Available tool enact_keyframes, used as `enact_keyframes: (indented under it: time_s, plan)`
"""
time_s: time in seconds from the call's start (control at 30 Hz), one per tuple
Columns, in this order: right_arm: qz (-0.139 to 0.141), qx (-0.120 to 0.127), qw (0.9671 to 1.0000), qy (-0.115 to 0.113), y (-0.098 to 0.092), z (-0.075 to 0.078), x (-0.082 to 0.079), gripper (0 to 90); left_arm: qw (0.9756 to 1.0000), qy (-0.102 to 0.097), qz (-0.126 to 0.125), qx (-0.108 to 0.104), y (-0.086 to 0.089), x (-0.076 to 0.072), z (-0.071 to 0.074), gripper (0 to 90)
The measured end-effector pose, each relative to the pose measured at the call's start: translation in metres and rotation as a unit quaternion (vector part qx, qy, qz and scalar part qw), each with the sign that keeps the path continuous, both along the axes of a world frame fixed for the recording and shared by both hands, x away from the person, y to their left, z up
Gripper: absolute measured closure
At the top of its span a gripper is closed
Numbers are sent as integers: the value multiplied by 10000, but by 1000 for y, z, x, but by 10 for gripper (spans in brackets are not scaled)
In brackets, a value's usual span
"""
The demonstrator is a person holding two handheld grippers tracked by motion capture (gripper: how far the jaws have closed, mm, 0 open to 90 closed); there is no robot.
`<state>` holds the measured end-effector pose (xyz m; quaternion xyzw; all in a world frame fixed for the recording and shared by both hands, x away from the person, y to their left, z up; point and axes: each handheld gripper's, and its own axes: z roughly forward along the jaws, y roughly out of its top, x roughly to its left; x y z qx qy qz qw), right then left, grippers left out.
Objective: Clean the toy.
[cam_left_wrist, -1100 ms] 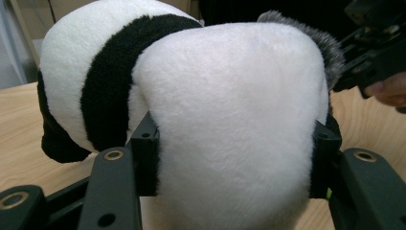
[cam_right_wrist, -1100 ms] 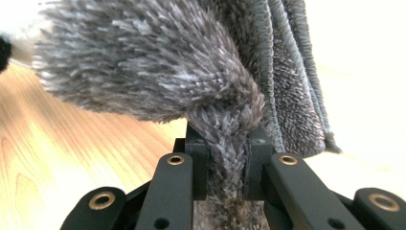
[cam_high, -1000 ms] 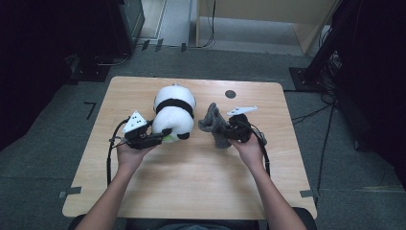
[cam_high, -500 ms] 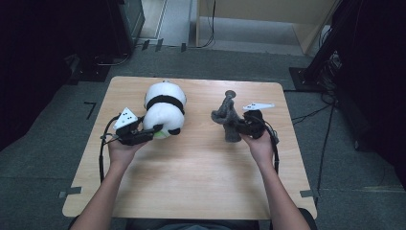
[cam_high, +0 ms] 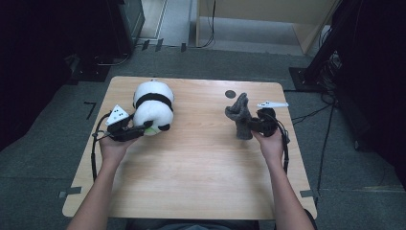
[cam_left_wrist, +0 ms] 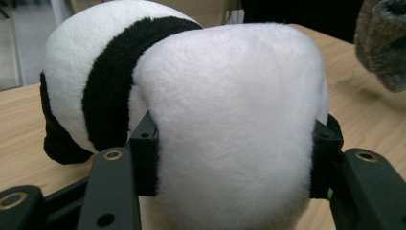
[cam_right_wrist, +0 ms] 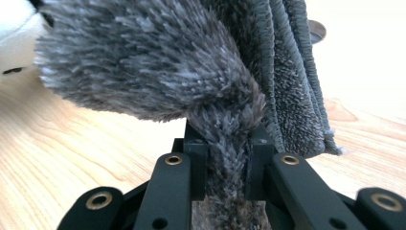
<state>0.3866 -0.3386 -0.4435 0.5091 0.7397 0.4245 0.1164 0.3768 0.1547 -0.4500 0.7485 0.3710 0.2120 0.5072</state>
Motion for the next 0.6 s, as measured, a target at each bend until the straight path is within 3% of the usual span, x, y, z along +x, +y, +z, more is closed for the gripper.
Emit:
enact_keyframes:
  time_s: [0.1,0.17,0.5,0.6]
  plan:
    - [-80,-1,9999,74,-6,-6,3,768,10000,46,67,-6,7,2,-2,407]
    - [-125,-36,9999,99,-9,-11,5,768,9997,191,147,-43,14,6,-6,406]
    - [-473,-184,9986,117,-22,-36,18,723,9999,125,39,37,18,8,-17,363]
    - [-566,-275,9980,70,-24,-42,22,659,9997,204,105,101,17,9,-18,290]
